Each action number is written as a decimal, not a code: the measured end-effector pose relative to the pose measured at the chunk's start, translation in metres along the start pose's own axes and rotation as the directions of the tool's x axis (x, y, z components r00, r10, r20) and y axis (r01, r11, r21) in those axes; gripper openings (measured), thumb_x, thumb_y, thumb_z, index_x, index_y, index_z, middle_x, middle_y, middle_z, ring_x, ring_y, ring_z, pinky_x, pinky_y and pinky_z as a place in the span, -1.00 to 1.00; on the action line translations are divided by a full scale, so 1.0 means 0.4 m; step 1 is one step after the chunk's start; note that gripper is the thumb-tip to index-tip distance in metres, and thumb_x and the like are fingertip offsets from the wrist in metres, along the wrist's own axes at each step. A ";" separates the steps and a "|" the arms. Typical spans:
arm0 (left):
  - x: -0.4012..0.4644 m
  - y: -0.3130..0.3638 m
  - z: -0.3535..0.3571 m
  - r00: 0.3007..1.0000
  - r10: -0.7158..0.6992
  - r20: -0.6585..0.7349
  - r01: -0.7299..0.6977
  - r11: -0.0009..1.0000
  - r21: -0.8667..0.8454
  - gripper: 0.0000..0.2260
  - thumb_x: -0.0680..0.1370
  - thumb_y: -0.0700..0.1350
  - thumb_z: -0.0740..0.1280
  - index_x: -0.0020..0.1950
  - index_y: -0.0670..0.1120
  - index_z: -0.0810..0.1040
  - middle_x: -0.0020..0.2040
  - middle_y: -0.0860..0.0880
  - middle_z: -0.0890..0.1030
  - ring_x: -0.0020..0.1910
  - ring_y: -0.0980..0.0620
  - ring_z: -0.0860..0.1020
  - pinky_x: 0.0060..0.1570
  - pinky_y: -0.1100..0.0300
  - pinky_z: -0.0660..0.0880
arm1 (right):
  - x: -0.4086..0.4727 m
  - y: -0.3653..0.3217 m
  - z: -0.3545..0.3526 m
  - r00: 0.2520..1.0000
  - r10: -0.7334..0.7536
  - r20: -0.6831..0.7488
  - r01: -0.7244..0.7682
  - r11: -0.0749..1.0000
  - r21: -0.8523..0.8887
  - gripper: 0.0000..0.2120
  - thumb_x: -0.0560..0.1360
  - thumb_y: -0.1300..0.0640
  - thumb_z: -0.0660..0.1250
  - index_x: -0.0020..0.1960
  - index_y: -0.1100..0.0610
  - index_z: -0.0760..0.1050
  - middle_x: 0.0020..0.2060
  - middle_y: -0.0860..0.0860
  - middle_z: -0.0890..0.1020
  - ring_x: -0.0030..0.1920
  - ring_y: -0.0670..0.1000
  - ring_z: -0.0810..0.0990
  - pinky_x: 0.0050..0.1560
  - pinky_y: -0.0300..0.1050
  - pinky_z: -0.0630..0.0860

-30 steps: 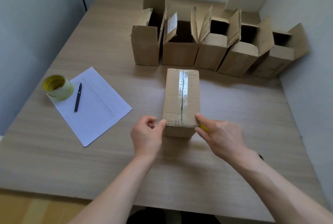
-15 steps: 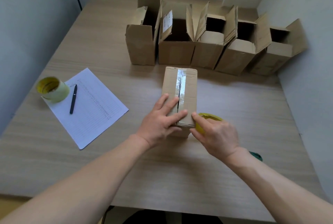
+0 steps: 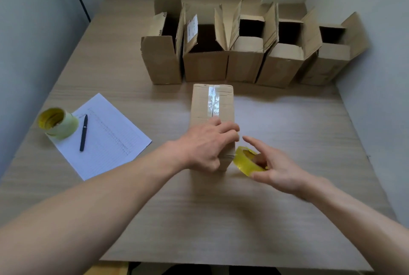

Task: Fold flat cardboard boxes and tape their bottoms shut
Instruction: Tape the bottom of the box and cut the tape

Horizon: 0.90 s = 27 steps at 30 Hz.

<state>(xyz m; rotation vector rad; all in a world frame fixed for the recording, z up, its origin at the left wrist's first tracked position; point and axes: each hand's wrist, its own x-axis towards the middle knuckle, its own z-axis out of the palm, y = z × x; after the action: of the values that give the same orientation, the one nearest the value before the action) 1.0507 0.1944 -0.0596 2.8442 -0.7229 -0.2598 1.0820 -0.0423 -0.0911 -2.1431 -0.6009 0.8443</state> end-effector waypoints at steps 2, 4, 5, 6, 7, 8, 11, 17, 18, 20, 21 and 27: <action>0.018 -0.011 -0.009 0.992 -0.021 0.126 0.023 1.000 -0.011 -0.30 0.31 -0.11 0.36 0.44 0.05 0.25 0.41 0.10 0.30 0.12 -0.03 0.31 0.01 0.13 0.40 | -0.011 0.010 -0.024 0.993 0.047 0.110 -0.056 0.995 0.086 -0.29 0.28 0.07 0.42 0.40 -0.21 0.36 -0.03 -0.14 0.65 -0.06 -0.14 0.60 0.00 -0.21 0.48; 0.034 -0.012 -0.010 0.982 -0.030 0.186 0.034 0.999 -0.014 -0.19 0.30 -0.11 0.38 0.50 0.09 0.11 0.40 0.08 0.30 0.12 -0.03 0.32 0.06 0.10 0.43 | 0.009 0.014 -0.070 0.994 0.016 0.112 0.024 0.937 -0.349 -0.58 0.38 -0.03 0.40 0.23 -0.17 0.49 -0.01 -0.12 0.66 -0.01 -0.09 0.63 0.04 -0.12 0.46; 0.041 -0.012 -0.008 0.979 -0.036 0.198 0.040 0.999 -0.016 -0.15 0.30 -0.11 0.38 0.51 0.10 0.07 0.38 0.07 0.31 0.11 -0.03 0.33 0.05 0.12 0.43 | 0.029 0.010 -0.096 0.998 -0.055 0.039 0.067 0.761 -0.646 -0.72 0.44 -0.12 0.33 0.13 -0.13 0.51 -0.08 -0.09 0.67 -0.02 -0.01 0.64 0.03 -0.07 0.42; 0.046 -0.011 -0.007 0.978 -0.041 0.203 0.047 0.999 -0.023 -0.13 0.29 -0.08 0.40 0.52 0.10 0.04 0.36 0.06 0.32 0.09 -0.03 0.33 0.03 0.15 0.40 | 0.050 0.005 -0.117 0.987 -0.148 -0.062 0.034 0.568 -0.822 -0.74 0.48 -0.20 0.26 0.07 -0.09 0.50 -0.14 -0.06 0.67 -0.05 0.05 0.64 0.01 -0.05 0.36; 0.052 -0.008 -0.004 0.979 -0.054 0.195 0.063 0.997 -0.036 -0.12 0.30 -0.02 0.42 0.52 0.10 0.03 0.33 0.06 0.35 0.08 -0.03 0.34 0.00 0.16 0.37 | 0.067 -0.005 -0.134 0.969 -0.214 -0.126 -0.011 0.471 -0.882 -0.70 0.49 -0.25 0.22 0.03 -0.06 0.49 -0.18 -0.03 0.67 -0.07 0.07 0.63 -0.01 -0.03 0.31; 0.058 -0.004 -0.003 0.980 -0.086 0.178 0.098 0.993 -0.059 -0.11 0.31 0.09 0.44 0.52 0.11 0.01 0.29 0.07 0.38 0.08 -0.03 0.35 -0.01 0.15 0.35 | 0.083 -0.021 -0.147 0.953 -0.262 -0.150 -0.019 0.444 -0.896 -0.68 0.49 -0.28 0.21 -0.01 -0.05 0.49 -0.21 -0.02 0.66 -0.09 0.07 0.63 0.00 -0.02 0.29; 0.100 0.025 -0.003 0.957 -0.245 0.153 0.266 0.955 -0.133 -0.09 0.30 0.43 0.35 0.52 0.15 0.03 0.20 0.06 0.51 0.13 -0.09 0.46 -0.01 0.06 0.38 | 0.101 -0.042 -0.147 0.932 -0.334 -0.144 0.041 0.490 -0.871 -0.71 0.48 -0.27 0.28 -0.07 -0.05 0.50 -0.24 0.00 0.65 -0.10 0.10 0.63 0.03 0.02 0.31; 0.194 0.068 -0.010 0.898 -0.437 0.059 0.440 0.896 -0.061 -0.51 0.42 0.13 0.39 0.33 0.33 0.37 -0.02 0.05 0.63 0.06 -0.13 0.57 -0.18 0.12 0.38 | 0.110 -0.041 -0.153 0.873 -0.463 -0.155 0.136 0.535 -0.834 -0.73 0.48 -0.19 0.36 0.10 -0.09 0.57 -0.16 -0.02 0.66 -0.02 0.11 0.59 -0.08 -0.01 0.34; 0.198 0.065 -0.012 0.877 -0.474 0.079 0.480 0.871 -0.100 -0.54 0.41 0.10 0.40 0.30 0.33 0.43 0.00 0.06 0.63 0.08 -0.11 0.56 -0.14 0.13 0.42 | 0.113 -0.040 -0.148 0.869 -0.469 -0.157 0.147 0.547 -0.824 -0.74 0.48 -0.18 0.37 0.05 -0.05 0.59 -0.17 -0.01 0.66 -0.02 0.12 0.59 -0.08 0.00 0.36; 0.202 0.052 -0.017 0.840 -0.528 0.124 0.542 0.823 -0.171 -0.59 0.39 0.10 0.43 0.22 0.32 0.52 0.02 0.08 0.63 0.10 -0.07 0.56 -0.02 0.10 0.52 | 0.112 -0.032 -0.135 0.843 -0.502 -0.192 0.176 0.596 -0.784 -0.75 0.45 -0.13 0.42 -0.04 0.03 0.60 -0.17 0.03 0.66 -0.02 0.15 0.59 -0.06 0.04 0.41; 0.202 0.044 -0.019 0.833 -0.536 0.137 0.553 0.808 -0.202 -0.63 0.38 0.10 0.45 0.18 0.31 0.55 0.01 0.09 0.64 0.09 -0.06 0.57 0.04 0.08 0.54 | 0.106 -0.023 -0.124 0.812 -0.533 -0.239 0.192 0.630 -0.753 -0.74 0.43 -0.11 0.44 -0.03 0.06 0.60 -0.11 0.04 0.67 0.01 0.16 0.59 -0.03 0.05 0.44; 0.200 0.022 -0.009 0.842 -0.527 0.110 0.536 0.799 -0.274 -0.72 0.38 0.16 0.50 0.07 0.24 0.61 -0.06 0.16 0.59 0.07 0.02 0.56 0.07 0.09 0.52 | -0.054 0.178 0.003 0.752 -0.157 -0.641 -0.143 0.909 -0.390 -0.38 0.32 -0.05 0.42 0.34 0.09 0.44 0.26 0.09 0.50 0.22 0.17 0.46 0.17 0.04 0.40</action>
<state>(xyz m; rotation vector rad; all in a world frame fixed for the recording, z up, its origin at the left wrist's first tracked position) 1.1168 0.1484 -0.0638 2.6836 0.1376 -0.4470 1.0769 -0.0990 -0.1387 -2.6099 -0.4259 -0.1251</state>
